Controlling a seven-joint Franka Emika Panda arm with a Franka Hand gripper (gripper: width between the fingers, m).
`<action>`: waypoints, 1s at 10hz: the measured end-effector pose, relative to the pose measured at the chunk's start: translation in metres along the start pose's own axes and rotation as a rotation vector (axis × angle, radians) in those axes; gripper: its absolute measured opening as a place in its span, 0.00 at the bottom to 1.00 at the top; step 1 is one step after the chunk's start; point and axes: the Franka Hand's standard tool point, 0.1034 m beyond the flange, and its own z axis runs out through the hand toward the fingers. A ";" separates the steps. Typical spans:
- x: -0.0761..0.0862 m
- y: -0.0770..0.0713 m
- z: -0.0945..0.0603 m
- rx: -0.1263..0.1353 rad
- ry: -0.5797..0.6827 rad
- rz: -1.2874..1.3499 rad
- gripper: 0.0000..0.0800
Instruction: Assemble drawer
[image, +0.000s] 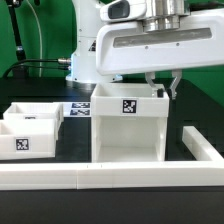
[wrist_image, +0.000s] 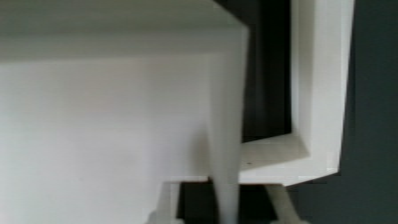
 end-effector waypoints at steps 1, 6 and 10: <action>0.001 -0.002 -0.001 0.004 0.004 0.058 0.05; 0.007 -0.007 0.003 0.052 0.023 0.577 0.06; 0.012 -0.014 0.000 0.081 0.026 0.775 0.07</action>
Offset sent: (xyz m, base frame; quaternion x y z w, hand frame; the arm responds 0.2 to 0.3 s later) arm -0.0249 -0.0156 -0.0230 0.0037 -0.0011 0.4038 0.9148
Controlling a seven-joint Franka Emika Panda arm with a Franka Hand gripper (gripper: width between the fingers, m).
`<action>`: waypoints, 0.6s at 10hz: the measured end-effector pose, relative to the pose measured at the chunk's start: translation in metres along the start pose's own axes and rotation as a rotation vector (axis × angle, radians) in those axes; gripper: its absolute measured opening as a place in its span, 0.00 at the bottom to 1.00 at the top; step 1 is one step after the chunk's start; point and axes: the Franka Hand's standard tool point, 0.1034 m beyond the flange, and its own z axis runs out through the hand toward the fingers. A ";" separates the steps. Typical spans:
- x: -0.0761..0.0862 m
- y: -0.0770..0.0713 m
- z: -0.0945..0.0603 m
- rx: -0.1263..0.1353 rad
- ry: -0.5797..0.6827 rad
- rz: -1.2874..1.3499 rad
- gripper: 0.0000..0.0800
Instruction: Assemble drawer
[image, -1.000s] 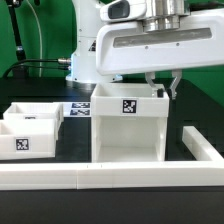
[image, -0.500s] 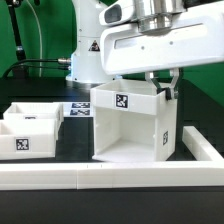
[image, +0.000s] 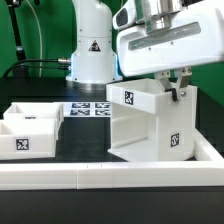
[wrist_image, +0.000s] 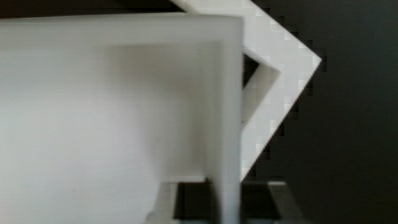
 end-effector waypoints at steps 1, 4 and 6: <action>-0.001 -0.001 0.000 0.005 -0.005 0.053 0.07; 0.000 0.005 0.002 -0.011 -0.038 0.471 0.07; 0.002 0.004 0.003 -0.004 -0.049 0.618 0.07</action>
Offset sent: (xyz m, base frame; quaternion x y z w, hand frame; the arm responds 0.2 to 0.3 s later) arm -0.0038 -0.0206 -0.0133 -0.0747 0.0037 0.3841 0.9202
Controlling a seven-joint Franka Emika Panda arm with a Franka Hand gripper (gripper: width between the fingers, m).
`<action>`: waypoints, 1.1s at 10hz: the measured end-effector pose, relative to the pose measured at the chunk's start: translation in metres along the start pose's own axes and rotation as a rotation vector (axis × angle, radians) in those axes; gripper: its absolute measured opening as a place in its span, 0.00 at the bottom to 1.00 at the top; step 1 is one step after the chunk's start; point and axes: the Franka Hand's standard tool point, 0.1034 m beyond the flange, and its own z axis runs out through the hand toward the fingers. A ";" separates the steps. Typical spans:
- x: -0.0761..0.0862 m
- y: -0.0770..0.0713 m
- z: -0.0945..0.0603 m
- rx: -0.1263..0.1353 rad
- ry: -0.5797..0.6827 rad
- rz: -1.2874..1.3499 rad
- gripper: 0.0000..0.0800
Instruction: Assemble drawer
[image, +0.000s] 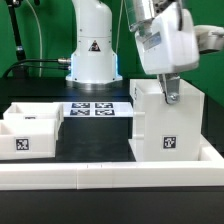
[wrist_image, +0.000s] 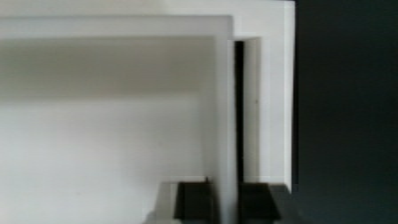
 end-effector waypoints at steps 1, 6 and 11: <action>-0.001 0.000 0.000 0.000 -0.004 0.008 0.07; -0.004 -0.023 0.006 0.014 -0.010 -0.012 0.07; -0.003 -0.042 0.010 0.026 -0.013 -0.007 0.07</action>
Offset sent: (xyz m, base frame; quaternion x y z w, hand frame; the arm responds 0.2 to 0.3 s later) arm 0.0190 0.0095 0.0070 0.0003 0.0166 -0.0010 0.9999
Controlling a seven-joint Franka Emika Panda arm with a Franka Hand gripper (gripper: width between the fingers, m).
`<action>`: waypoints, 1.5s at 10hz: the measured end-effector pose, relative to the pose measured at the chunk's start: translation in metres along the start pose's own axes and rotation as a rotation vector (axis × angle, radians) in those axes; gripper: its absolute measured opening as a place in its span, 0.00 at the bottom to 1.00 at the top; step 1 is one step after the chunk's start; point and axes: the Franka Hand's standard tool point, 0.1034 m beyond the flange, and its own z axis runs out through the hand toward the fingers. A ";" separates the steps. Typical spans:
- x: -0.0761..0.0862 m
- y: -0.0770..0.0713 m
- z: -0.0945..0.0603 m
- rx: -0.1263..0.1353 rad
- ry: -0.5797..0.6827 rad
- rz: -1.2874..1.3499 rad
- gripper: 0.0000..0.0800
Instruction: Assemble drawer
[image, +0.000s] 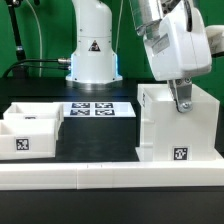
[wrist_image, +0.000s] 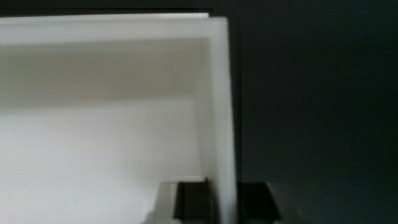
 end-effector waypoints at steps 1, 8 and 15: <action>0.000 0.000 0.000 0.000 0.000 -0.004 0.07; -0.001 -0.001 0.000 0.007 0.000 -0.024 0.80; 0.025 0.025 -0.041 0.022 -0.005 -0.284 0.81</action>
Offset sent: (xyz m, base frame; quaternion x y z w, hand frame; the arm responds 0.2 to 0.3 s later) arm 0.0000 0.0000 0.0000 0.0000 0.0000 0.0000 1.0000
